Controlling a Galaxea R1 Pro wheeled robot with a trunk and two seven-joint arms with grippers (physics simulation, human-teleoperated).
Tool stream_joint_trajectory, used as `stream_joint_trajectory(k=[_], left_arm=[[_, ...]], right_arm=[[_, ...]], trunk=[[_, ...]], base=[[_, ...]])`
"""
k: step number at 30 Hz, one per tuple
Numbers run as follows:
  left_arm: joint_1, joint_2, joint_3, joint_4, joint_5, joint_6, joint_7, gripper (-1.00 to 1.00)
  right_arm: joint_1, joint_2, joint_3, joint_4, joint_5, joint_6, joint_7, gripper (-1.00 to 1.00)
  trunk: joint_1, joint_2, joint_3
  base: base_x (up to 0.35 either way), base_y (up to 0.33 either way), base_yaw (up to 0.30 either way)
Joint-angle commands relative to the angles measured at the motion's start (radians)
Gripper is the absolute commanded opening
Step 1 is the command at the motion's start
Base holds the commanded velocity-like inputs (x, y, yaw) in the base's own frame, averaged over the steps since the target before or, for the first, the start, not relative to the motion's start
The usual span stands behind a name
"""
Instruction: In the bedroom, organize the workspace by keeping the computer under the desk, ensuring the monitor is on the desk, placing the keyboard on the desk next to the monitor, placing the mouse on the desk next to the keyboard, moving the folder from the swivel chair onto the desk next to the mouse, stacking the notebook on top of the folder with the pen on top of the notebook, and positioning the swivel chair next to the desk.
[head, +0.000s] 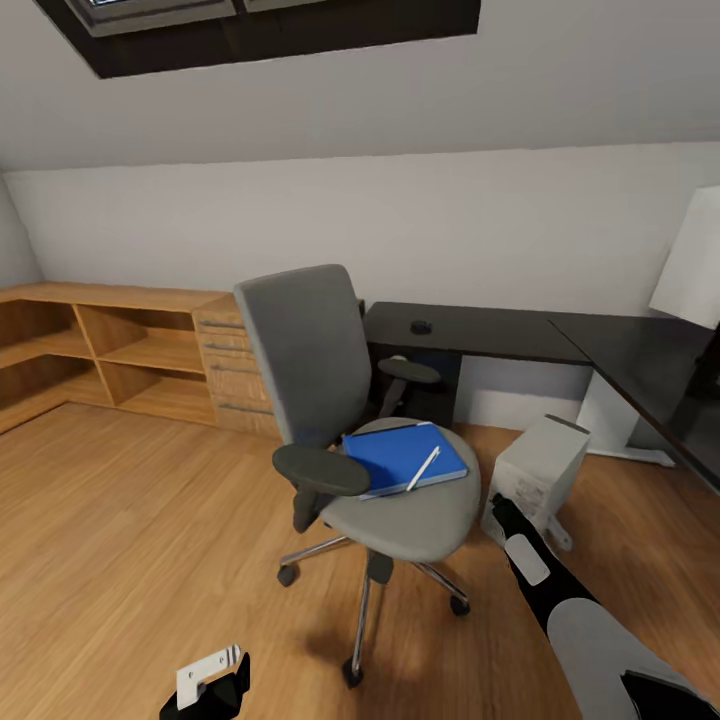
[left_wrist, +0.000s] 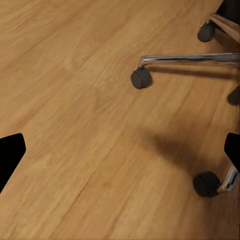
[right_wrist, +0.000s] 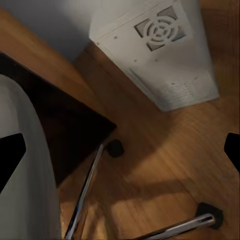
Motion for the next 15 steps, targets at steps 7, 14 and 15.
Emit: stream_joint_trajectory(k=[7,14,15], left_arm=[[0.000,-0.001,-0.002,0.002,0.006,0.004,0.006,1.00],[0.000,-0.001,-0.002,0.003,0.006,0.004,0.006,1.00],[0.000,-0.001,-0.002,0.003,0.006,0.004,0.006,1.00]], right_arm=[[0.000,0.000,0.002,0.001,-0.011,-0.006,-0.001,1.00],[0.000,0.000,0.005,0.002,-0.011,-0.005,-0.001,1.00],[0.000,0.000,0.005,0.002,-0.011,-0.005,-0.001,1.00]], trunk=[[0.000,0.000,-0.001],[0.000,0.000,-0.001],[0.000,0.000,-0.001]], base=[[0.000,0.000,-0.197],[0.000,0.000,-0.030],[0.000,0.000,-0.009]])
